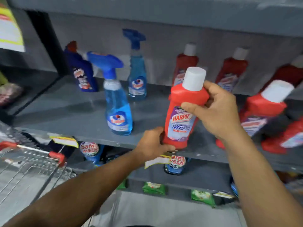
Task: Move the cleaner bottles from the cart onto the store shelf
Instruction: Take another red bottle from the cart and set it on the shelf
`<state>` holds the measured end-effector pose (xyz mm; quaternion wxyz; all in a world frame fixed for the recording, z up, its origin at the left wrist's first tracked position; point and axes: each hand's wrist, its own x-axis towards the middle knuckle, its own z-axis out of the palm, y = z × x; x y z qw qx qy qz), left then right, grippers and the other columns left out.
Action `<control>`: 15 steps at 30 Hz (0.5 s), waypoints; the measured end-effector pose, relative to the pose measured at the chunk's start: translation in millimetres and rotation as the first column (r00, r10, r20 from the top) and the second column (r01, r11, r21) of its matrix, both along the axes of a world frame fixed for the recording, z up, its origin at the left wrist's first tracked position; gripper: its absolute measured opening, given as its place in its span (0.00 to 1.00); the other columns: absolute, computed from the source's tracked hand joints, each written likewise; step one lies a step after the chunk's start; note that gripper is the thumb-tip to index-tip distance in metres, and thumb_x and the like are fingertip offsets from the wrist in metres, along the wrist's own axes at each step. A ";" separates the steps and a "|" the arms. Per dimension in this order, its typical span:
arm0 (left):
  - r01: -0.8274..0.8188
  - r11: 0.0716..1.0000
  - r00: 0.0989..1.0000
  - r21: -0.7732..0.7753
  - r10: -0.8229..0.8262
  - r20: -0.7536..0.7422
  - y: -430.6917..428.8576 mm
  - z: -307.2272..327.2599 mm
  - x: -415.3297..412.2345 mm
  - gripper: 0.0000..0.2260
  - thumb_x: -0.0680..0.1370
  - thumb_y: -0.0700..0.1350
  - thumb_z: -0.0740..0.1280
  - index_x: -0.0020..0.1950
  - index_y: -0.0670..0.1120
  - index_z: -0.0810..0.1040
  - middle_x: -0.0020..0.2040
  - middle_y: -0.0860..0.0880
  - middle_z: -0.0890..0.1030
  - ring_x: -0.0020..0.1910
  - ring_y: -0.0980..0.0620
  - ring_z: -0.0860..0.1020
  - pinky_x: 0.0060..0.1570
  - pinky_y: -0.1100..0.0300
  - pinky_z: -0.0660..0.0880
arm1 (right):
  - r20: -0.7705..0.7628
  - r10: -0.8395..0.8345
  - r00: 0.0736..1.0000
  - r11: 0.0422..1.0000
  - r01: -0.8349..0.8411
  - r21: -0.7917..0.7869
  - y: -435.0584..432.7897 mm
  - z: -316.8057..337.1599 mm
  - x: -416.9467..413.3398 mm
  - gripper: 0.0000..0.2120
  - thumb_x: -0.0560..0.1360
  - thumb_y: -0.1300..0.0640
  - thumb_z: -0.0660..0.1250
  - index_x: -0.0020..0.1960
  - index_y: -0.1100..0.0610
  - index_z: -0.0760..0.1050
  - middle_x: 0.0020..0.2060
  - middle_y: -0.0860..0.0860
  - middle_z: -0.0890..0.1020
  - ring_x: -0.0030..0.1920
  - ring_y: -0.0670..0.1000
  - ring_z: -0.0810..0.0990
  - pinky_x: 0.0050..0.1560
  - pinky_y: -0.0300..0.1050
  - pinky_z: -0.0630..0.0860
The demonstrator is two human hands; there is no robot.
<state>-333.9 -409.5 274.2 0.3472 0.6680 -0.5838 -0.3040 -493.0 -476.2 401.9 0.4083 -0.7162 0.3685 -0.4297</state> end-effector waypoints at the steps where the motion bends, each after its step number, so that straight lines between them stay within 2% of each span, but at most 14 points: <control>1: 0.011 1.000 1.000 0.007 -0.011 0.004 -15.3 0.2 -11.8 0.25 0.62 0.48 0.78 0.57 0.49 0.77 0.53 0.49 0.84 0.50 0.52 0.82 0.53 0.53 0.79 | -0.016 -0.035 0.999 0.999 0.035 -0.016 -9.2 -1.5 -10.7 0.26 0.60 0.55 0.78 0.56 0.43 0.77 0.49 0.46 0.85 0.48 0.47 0.84 0.53 0.53 0.81; 4: 0.036 0.998 0.999 0.047 -0.035 -0.008 -49.3 2.7 -42.4 0.26 0.63 0.44 0.78 0.60 0.48 0.76 0.57 0.48 0.83 0.54 0.50 0.81 0.59 0.55 0.76 | -0.071 -0.100 0.992 0.994 0.096 -0.056 -26.4 -9.4 -29.5 0.28 0.60 0.53 0.77 0.59 0.45 0.76 0.51 0.46 0.85 0.50 0.47 0.84 0.54 0.55 0.80; 7: 0.041 0.997 0.999 0.072 -0.041 0.006 -64.6 4.6 -62.8 0.26 0.65 0.42 0.77 0.61 0.47 0.75 0.59 0.47 0.82 0.56 0.49 0.80 0.56 0.62 0.72 | -0.107 -0.137 0.985 0.988 0.129 -0.080 -31.3 -13.4 -38.2 0.29 0.63 0.54 0.76 0.63 0.48 0.74 0.54 0.47 0.83 0.53 0.47 0.82 0.56 0.53 0.79; 12: 0.074 0.992 0.997 0.100 -0.075 0.000 -71.8 4.1 -70.4 0.28 0.66 0.44 0.77 0.64 0.48 0.72 0.61 0.47 0.80 0.59 0.49 0.79 0.62 0.56 0.73 | -0.131 -0.227 0.965 0.971 0.214 -0.102 -31.9 -16.3 -48.6 0.32 0.65 0.52 0.75 0.66 0.48 0.69 0.59 0.47 0.80 0.57 0.48 0.80 0.59 0.53 0.78; 15: 0.079 0.995 0.996 0.064 -0.082 0.038 -60.5 3.8 -63.7 0.30 0.66 0.45 0.77 0.66 0.49 0.71 0.62 0.48 0.80 0.60 0.49 0.77 0.64 0.55 0.73 | -0.089 -0.349 0.933 0.929 0.331 -0.166 -23.6 -18.5 -49.5 0.40 0.63 0.48 0.75 0.71 0.49 0.63 0.67 0.47 0.74 0.65 0.47 0.74 0.67 0.51 0.72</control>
